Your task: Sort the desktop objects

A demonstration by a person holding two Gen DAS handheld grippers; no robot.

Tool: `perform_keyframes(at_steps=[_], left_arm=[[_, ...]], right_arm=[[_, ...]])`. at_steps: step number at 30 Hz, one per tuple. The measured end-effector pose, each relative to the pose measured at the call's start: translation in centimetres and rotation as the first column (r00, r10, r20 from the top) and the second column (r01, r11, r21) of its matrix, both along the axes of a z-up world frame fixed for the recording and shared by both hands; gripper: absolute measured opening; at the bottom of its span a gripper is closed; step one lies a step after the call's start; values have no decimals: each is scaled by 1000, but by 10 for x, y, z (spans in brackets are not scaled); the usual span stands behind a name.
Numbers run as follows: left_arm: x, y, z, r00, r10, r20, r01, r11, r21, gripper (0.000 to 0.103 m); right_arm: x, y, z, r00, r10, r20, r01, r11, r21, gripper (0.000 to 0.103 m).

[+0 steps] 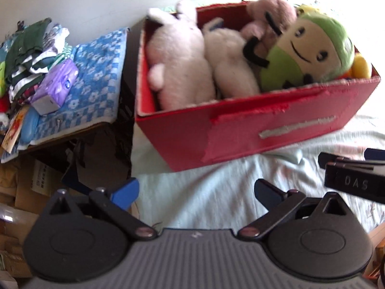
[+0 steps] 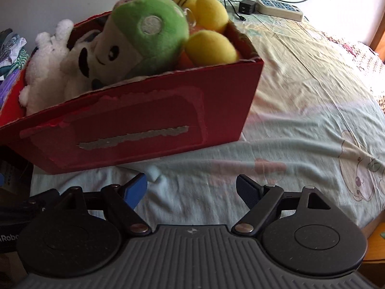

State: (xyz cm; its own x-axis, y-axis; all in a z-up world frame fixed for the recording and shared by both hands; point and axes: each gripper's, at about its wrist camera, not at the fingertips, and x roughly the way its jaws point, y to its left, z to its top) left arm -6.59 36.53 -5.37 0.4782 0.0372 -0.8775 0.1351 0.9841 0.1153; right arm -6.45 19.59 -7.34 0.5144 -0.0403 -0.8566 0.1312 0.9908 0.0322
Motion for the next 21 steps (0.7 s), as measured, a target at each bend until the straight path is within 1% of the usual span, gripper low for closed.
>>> perform_keyframes(at_steps=[6,9,12,16,21], left_arm=[[1,-3,10,999,51,1,-51,995,-88,102],[1,-12,9,998,68,-7,-68,991,-119,102],[-1,-23,11,996,85,-15,-86,985,-148,102],[-2,-45,16,995,94,-16,-95,987,-127,101],[-1,-63,33,992,126,5,-124,982,-140,102]], right_arm=[[7,5,21,993,116,0,-116,990,-77,83],[9,-4,28,989,147,2,-146,983,-108,83],[10,-18,34,985,170,8,-168,979,-118,83],[8,-40,43,980,198,18,-195,975,-107,83],[5,-68,66,974,220,61,-215,973,-87,83]])
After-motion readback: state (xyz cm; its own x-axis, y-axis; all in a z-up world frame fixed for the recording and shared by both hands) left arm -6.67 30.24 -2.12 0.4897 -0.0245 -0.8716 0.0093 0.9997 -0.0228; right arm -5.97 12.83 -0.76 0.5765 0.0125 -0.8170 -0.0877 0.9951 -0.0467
